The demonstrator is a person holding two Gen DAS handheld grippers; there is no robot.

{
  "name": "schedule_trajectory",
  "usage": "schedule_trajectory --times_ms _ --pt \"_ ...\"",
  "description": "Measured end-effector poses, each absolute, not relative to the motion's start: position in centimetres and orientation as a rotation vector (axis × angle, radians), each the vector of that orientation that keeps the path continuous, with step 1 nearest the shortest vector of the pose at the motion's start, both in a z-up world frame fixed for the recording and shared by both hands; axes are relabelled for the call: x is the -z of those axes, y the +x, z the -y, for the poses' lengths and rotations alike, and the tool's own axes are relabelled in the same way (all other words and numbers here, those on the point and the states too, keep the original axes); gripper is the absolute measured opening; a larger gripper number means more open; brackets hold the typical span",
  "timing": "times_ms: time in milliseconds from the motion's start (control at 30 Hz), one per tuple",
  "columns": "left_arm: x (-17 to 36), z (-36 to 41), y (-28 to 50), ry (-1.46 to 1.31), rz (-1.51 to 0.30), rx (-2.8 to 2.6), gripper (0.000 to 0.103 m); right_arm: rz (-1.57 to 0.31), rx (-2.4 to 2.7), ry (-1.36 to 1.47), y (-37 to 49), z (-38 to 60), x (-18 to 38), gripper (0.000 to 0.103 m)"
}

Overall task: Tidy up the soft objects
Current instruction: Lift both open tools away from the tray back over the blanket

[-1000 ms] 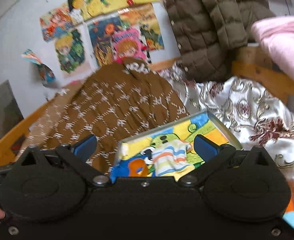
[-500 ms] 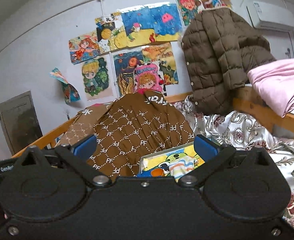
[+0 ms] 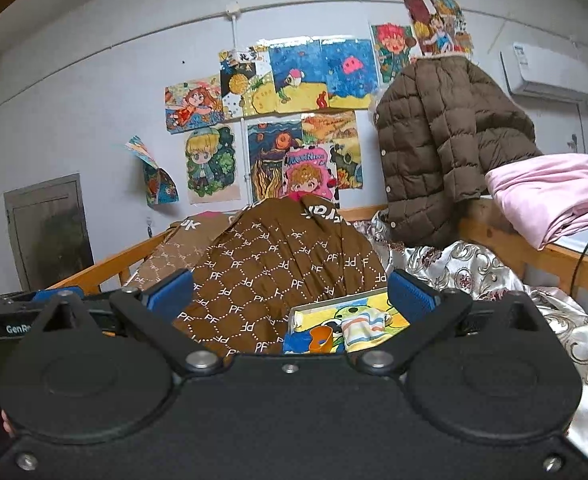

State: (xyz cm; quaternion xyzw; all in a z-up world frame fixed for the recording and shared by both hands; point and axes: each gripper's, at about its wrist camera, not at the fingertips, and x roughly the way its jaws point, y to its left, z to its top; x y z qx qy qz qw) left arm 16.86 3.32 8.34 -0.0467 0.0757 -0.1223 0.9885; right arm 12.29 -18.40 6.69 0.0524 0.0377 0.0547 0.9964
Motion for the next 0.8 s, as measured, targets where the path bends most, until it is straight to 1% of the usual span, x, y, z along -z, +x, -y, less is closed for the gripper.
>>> schedule_trajectory --times_ms 233,367,633,800 --pt "-6.1 -3.3 14.0 -0.094 -0.162 0.269 0.102 -0.12 -0.082 0.134 10.0 18.5 -4.5 0.103" --pt "-4.3 -3.1 13.3 -0.078 -0.191 0.275 0.102 -0.183 -0.041 0.157 9.8 19.1 -2.8 0.103" --pt "-0.6 -2.9 13.1 -0.051 -0.283 0.287 0.102 -0.304 0.038 0.193 11.2 19.9 0.7 0.103" --pt "0.9 -3.0 13.8 -0.006 -0.342 0.292 0.102 -0.402 0.093 0.139 12.4 19.2 2.9 0.103"
